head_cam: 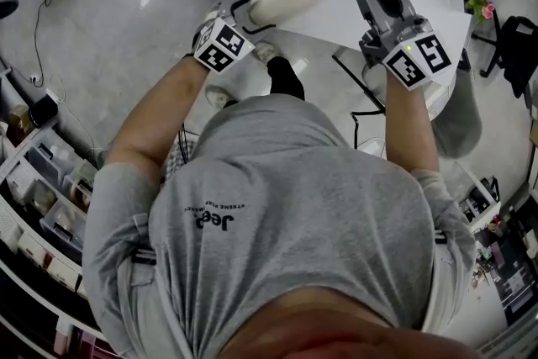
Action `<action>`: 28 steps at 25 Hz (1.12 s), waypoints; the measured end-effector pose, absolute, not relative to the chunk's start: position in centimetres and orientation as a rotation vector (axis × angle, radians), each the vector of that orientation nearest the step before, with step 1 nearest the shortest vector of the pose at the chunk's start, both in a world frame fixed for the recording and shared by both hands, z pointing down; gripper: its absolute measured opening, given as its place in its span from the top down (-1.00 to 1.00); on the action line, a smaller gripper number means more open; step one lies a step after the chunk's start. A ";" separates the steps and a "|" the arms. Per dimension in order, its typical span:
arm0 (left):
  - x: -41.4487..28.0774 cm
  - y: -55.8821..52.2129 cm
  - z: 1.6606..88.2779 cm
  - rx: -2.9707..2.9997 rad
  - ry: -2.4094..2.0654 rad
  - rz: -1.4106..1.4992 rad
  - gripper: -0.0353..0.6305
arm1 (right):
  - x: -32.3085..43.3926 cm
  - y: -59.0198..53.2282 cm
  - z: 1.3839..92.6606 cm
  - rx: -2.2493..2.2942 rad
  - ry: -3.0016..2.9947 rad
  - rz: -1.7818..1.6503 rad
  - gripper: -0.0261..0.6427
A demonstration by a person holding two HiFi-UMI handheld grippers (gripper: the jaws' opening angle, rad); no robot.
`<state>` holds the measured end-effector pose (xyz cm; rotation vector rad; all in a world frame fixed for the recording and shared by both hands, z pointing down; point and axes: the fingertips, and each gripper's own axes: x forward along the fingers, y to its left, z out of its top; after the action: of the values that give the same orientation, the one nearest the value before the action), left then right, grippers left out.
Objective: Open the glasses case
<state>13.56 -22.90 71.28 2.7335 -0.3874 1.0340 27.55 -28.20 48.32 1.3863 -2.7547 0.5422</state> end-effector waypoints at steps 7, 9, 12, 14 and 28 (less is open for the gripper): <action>13.9 -22.7 72.1 2.753 -0.377 1.094 -0.06 | 27.5 -27.9 48.8 1.380 -2.761 0.554 0.91; 14.0 -22.6 72.1 2.748 -0.381 1.099 -0.06 | 27.4 -27.9 48.9 1.377 -2.764 0.559 0.91; 13.9 -22.7 72.0 2.719 -0.374 1.072 -0.05 | 27.3 -27.8 49.1 1.375 -2.767 0.570 0.91; 14.0 -22.7 71.8 2.693 -0.366 1.041 -0.05 | 27.2 -27.9 49.1 1.375 -2.770 0.572 0.91; 14.3 -23.0 71.5 2.579 -0.327 0.907 -0.02 | 26.4 -28.1 49.0 1.365 -2.777 0.575 0.91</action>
<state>14.31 -22.96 71.51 2.5794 -0.3271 0.9066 26.39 -28.13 49.00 1.3654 -2.7766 0.5746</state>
